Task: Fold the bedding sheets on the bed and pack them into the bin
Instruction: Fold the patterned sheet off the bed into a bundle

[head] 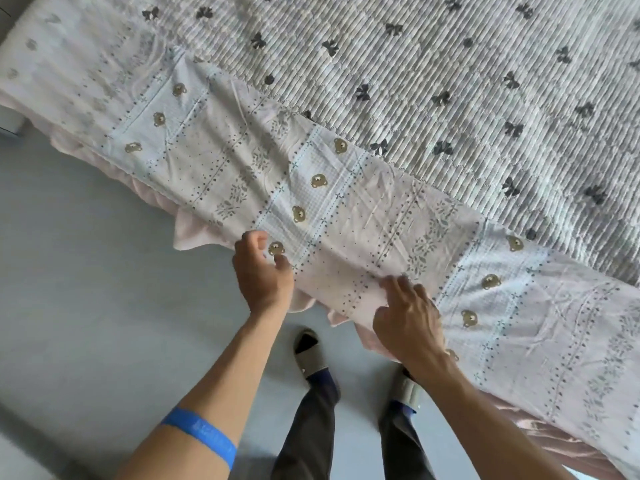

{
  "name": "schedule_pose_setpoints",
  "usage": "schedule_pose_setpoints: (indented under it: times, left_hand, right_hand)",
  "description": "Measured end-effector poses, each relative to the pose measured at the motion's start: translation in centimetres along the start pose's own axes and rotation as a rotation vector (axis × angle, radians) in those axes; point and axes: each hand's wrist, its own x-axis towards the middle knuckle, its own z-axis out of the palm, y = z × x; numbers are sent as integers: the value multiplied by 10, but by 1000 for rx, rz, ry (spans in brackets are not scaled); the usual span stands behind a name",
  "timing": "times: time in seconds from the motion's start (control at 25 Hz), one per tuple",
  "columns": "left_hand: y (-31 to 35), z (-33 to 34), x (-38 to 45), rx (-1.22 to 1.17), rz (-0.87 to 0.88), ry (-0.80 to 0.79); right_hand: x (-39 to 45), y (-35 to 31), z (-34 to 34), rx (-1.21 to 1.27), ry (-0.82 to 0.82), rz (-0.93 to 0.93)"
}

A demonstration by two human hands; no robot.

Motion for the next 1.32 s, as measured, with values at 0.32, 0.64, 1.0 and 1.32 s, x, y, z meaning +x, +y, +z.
schedule_pose_setpoints:
  times: [0.32, 0.64, 1.0, 1.32]
  left_hand:
    - [14, 62, -61, 779, 410, -689]
    - [64, 143, -227, 780, 734, -692]
    - [132, 265, -465, 974, 552, -801]
    - [164, 310, -516, 1094, 443, -916]
  right_hand:
    - [-85, 162, 2, -66, -110, 489]
    - [-20, 226, -59, -117, 100, 168]
    - [-162, 552, -115, -32, -125, 465]
    - [-161, 590, -124, -5, -304, 392]
